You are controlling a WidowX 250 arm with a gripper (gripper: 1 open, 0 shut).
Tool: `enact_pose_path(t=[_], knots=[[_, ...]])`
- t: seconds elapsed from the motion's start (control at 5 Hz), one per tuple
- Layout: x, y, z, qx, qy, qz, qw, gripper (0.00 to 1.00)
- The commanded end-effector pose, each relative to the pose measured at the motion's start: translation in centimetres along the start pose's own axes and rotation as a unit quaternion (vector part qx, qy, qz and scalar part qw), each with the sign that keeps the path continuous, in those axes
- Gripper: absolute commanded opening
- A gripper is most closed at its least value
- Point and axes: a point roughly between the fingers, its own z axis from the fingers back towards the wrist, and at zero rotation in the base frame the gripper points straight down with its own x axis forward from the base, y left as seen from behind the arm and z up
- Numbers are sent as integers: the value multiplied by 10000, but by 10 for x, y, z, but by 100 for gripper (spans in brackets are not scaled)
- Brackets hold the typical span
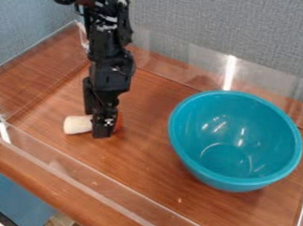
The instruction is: Put the mushroom in the blue bowl
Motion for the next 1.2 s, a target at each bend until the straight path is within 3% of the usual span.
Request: enact_pose_path(t=[0.0,0.6,0.8,1.0], knots=[[0,5,-1,48,-50,80,9999,100],[0,7,-12,-32,-32,127,9999,100],[-1,7,-15,-55,-34,127,9999,0],[-1,6,-13,-60,-59,99,9999,0]])
